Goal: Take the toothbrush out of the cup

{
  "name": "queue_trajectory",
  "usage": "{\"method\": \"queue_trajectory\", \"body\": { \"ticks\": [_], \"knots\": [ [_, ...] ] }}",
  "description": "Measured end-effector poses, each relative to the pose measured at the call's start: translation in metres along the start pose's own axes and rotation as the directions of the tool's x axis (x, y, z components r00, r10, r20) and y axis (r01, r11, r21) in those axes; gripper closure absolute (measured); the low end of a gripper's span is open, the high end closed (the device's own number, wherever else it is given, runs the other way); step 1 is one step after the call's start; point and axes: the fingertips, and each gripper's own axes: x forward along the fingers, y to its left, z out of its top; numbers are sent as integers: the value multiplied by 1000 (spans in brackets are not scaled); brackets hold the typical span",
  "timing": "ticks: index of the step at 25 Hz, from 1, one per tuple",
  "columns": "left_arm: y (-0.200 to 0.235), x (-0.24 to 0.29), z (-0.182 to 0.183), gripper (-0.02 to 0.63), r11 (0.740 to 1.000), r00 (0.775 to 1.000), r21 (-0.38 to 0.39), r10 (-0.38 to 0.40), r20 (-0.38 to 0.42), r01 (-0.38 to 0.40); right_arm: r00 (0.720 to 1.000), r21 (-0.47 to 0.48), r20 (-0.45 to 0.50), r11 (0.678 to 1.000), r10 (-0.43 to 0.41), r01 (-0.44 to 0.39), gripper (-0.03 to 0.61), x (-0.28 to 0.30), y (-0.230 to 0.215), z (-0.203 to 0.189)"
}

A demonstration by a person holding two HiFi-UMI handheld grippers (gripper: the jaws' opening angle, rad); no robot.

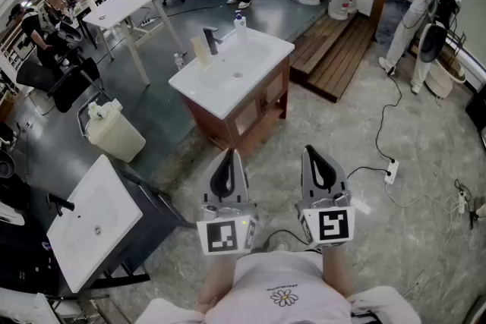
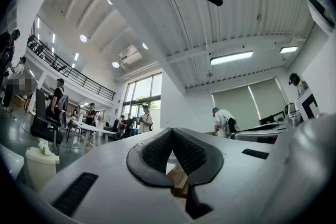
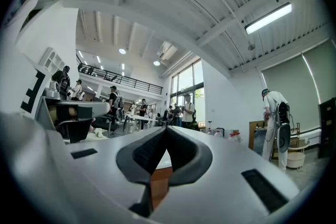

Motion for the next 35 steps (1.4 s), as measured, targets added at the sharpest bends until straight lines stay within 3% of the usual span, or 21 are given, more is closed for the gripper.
{"method": "queue_trajectory", "body": {
  "ticks": [3, 6, 10, 16, 23, 25, 29, 35],
  "knots": [
    [3, -2, -2, 597, 999, 1000, -36, 6, -6, -6, 1000, 8, -2, 1000, 4, -3, 566, -1, 4, -1],
    [4, -5, -6, 597, 1000, 1000, -5, -2, -17, 2, 1000, 18, 1, 1000, 16, -16, 566, -1, 7, -3],
    [2, -3, -4, 597, 1000, 1000, -25, -1, -7, 1, 1000, 58, -2, 998, 25, -25, 566, -1, 6, -5],
    [-2, -2, -1, 597, 999, 1000, -54, 6, -4, -6, 997, 38, 23, 997, 67, -68, 566, -1, 10, -4],
    [1, 1, -11, 597, 1000, 1000, -24, 19, -20, -20, 995, 51, 29, 994, 95, -96, 566, 3, 10, -16],
    [8, 3, -16, 597, 998, 999, -48, 34, -22, -35, 994, 73, 24, 991, 111, -112, 566, 6, 11, -21],
    [11, 17, -29, 597, 996, 999, -83, 35, -23, -37, 994, 140, -14, 984, 111, -108, 566, 16, 3, -39],
    [26, 61, -53, 597, 994, 998, -92, 54, -34, -57, 990, 119, -43, 985, 132, -126, 566, 52, -4, -59]
  ]
}}
